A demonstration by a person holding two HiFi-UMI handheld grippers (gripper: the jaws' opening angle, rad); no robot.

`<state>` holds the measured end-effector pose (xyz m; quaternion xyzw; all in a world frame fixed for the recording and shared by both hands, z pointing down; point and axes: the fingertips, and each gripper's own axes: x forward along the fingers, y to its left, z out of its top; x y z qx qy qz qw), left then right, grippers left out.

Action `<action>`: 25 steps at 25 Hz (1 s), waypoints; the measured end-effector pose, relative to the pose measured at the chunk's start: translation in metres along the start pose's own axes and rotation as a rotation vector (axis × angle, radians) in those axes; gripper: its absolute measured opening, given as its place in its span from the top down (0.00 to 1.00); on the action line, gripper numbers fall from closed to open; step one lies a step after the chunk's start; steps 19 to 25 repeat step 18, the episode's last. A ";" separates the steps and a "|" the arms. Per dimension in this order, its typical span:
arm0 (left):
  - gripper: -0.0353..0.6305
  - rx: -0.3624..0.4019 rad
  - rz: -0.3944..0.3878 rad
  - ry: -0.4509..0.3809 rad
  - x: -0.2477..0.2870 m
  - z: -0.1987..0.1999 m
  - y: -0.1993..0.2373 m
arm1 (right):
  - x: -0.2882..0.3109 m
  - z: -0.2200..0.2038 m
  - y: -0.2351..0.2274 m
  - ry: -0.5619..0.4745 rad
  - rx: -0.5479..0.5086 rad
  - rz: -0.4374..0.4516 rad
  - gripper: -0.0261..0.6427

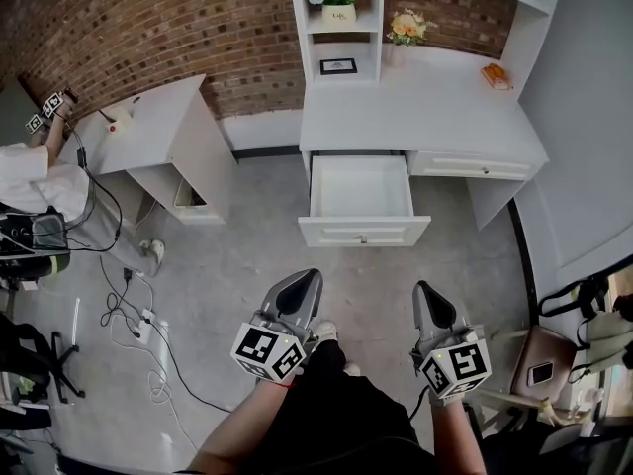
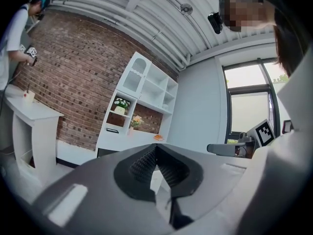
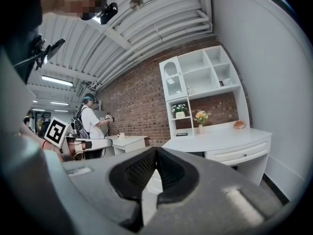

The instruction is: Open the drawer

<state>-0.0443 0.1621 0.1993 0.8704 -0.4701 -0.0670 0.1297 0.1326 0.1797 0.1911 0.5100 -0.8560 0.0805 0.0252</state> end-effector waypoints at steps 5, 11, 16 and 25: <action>0.94 0.025 0.002 -0.022 -0.006 0.015 -0.002 | -0.006 0.007 0.002 0.007 0.001 0.003 0.96; 0.94 0.004 -0.013 -0.041 -0.006 0.031 -0.010 | -0.013 0.015 0.006 0.004 -0.005 -0.005 0.96; 0.94 0.013 -0.025 -0.044 -0.004 0.029 -0.016 | -0.020 0.018 0.004 0.004 -0.008 -0.006 0.96; 0.94 0.015 -0.028 -0.043 -0.002 0.027 -0.019 | -0.023 0.018 0.002 0.003 -0.004 -0.007 0.96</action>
